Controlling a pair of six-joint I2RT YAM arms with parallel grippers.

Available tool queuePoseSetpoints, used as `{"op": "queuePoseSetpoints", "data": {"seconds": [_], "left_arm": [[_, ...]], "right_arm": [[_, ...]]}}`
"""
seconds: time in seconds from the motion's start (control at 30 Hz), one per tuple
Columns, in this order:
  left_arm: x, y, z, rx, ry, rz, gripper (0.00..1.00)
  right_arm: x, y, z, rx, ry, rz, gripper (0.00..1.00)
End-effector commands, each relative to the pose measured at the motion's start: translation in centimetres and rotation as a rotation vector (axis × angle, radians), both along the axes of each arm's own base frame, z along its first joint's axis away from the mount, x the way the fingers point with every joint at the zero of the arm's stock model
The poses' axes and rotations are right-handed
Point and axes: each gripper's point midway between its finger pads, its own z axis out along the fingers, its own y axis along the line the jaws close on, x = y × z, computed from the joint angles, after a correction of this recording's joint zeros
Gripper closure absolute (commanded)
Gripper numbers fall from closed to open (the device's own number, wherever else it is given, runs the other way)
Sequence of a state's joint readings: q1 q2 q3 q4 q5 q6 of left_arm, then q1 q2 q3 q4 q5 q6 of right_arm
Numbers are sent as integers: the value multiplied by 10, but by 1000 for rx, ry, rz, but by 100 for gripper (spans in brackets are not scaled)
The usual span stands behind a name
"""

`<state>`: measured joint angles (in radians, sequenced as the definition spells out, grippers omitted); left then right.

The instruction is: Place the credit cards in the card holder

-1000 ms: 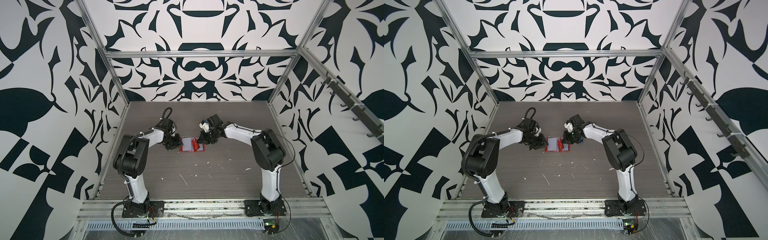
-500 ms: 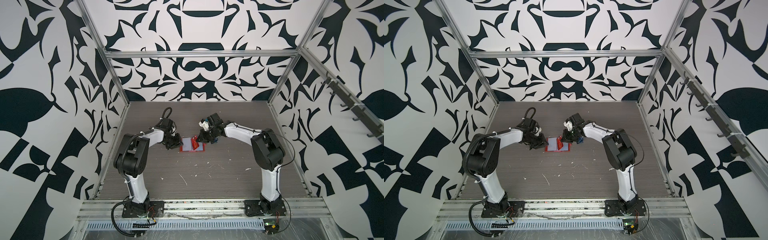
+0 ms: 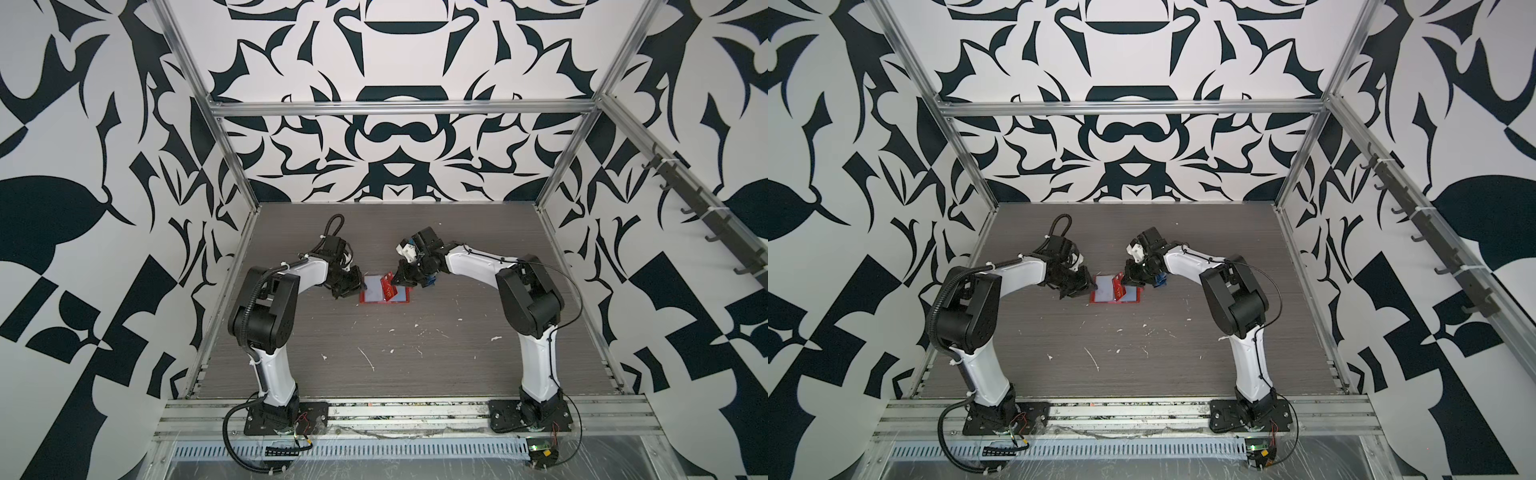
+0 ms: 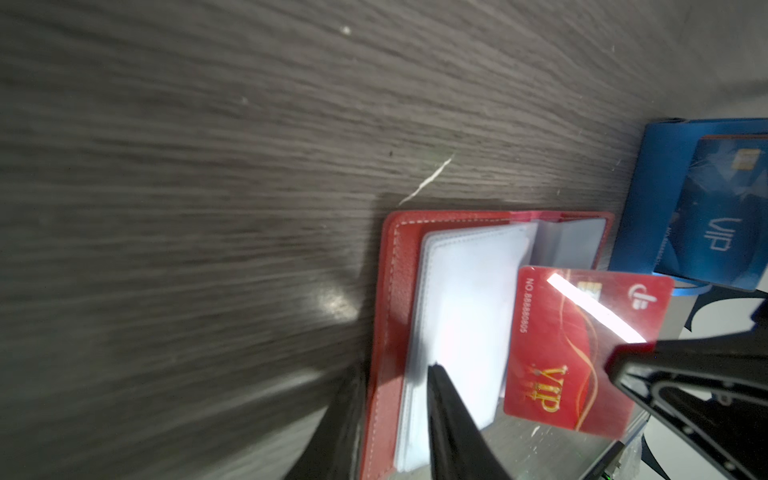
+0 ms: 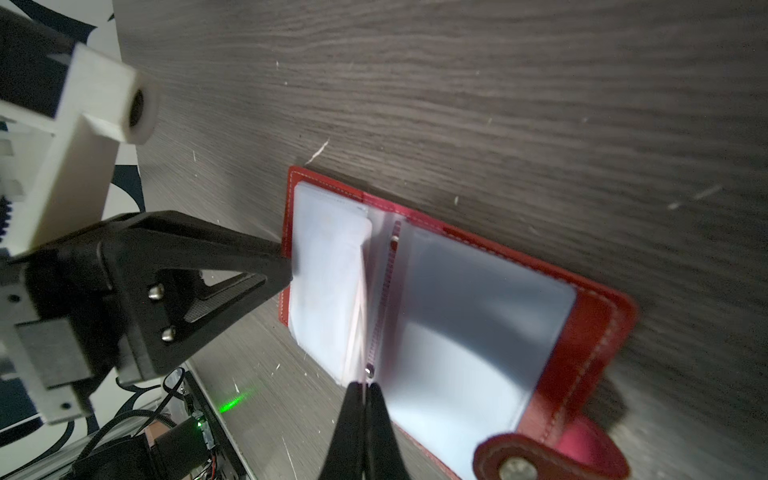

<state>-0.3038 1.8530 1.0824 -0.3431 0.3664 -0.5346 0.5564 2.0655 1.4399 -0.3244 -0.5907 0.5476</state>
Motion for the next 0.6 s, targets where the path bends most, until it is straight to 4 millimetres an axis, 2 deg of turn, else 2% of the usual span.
{"op": "queuePoseSetpoints", "data": {"seconds": [0.0, 0.27, 0.57], "left_arm": [[-7, 6, -16, 42, 57, 9, 69], [-7, 8, -18, 53, 59, 14, 74], [-8, 8, -18, 56, 60, 16, 74]], "right_arm": [[4, 5, 17, 21, -28, 4, 100], [4, 0, 24, 8, -61, -15, 100], [1, -2, 20, 0, -51, -17, 100]]}}
